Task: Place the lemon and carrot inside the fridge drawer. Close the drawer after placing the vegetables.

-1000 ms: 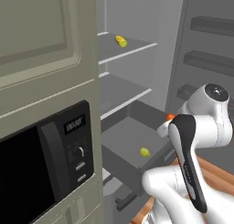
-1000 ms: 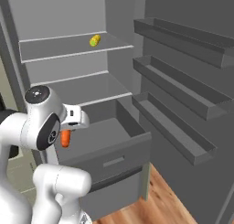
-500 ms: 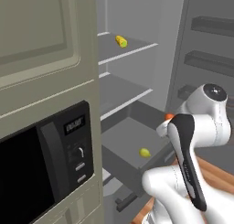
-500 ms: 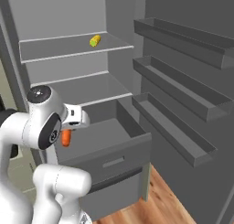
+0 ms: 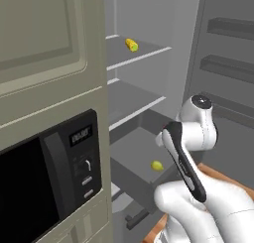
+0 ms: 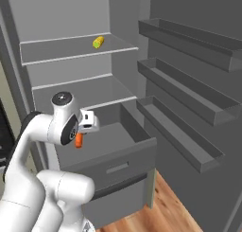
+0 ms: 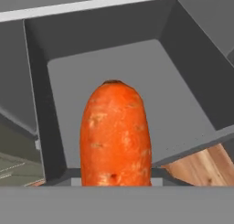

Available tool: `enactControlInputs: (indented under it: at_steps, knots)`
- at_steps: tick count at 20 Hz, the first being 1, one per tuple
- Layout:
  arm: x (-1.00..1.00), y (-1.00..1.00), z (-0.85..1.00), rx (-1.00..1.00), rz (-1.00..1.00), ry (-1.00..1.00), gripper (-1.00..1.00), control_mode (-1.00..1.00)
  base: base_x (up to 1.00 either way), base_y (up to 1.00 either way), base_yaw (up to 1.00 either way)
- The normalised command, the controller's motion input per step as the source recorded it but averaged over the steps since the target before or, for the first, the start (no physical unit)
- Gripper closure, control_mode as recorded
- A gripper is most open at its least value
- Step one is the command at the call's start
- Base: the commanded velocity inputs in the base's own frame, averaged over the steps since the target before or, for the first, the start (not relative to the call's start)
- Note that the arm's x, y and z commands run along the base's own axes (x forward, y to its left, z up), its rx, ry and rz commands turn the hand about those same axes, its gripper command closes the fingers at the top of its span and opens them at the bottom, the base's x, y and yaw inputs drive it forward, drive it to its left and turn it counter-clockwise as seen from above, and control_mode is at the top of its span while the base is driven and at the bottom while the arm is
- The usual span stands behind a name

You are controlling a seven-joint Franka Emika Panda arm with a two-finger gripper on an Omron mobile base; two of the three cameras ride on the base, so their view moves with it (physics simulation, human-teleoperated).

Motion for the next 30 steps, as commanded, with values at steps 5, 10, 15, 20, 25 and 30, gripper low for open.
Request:
enactControlInputs:
  at_steps: [5, 10, 15, 20, 25, 30]
  knots:
    - [0.66, 0.02, -0.75, 0.0, 0.01, 0.08, 1.0, -1.0, 0.0, 0.0, 0.0]
    - [0.48, 0.0, -0.61, 0.0, 0.02, 0.1, 1.0, -1.0, 0.0, 0.0, 0.0]
    - [0.48, 0.0, -0.38, 0.0, 0.01, 0.17, 1.0, -1.0, 0.0, 0.0, 0.0]
    - [0.53, 0.02, -0.38, 0.0, 0.01, 0.16, 1.0, -1.0, 0.0, 0.0, 0.0]
    - [0.32, 0.0, -0.56, 0.0, 0.03, 0.05, 1.0, -1.0, 0.0, 0.0, 0.0]
    - [0.09, 0.0, -0.61, 0.0, 0.03, 0.0, 1.0, -1.0, 0.0, 0.0, 0.0]
